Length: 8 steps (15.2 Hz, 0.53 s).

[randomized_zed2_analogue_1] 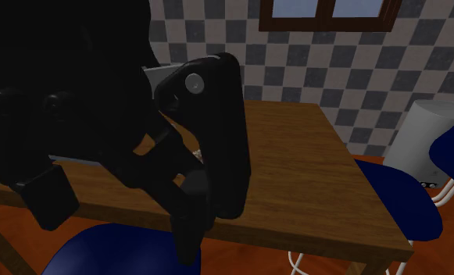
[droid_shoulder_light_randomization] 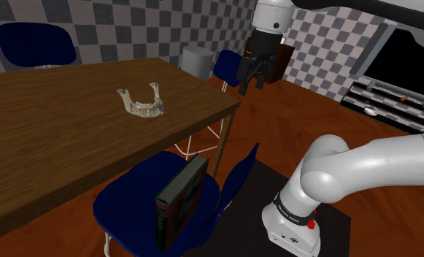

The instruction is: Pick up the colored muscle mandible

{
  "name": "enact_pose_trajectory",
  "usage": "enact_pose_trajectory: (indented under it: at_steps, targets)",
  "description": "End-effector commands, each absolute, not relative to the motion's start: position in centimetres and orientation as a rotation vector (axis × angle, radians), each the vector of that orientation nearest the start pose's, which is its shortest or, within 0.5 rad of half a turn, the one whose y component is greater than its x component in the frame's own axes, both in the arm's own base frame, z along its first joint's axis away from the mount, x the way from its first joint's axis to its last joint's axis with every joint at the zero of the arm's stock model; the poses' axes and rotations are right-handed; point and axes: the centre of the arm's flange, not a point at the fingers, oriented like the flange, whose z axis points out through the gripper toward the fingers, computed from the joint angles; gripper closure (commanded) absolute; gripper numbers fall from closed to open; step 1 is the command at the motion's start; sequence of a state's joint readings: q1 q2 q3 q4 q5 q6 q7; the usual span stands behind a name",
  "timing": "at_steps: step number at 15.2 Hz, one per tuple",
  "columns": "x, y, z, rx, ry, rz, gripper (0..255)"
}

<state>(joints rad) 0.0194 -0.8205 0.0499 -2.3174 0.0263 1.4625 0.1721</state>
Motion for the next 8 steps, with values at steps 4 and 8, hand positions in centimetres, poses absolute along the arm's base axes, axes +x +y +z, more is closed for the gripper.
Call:
enact_pose_trajectory:
  at_steps: [4, 8]
  targets:
    - [32.2, 3.7, 59.5, -3.148, 0.232, 0.061, 0]
    - [37.2, 4.7, 57.7, -3.144, 0.296, 0.071, 0]
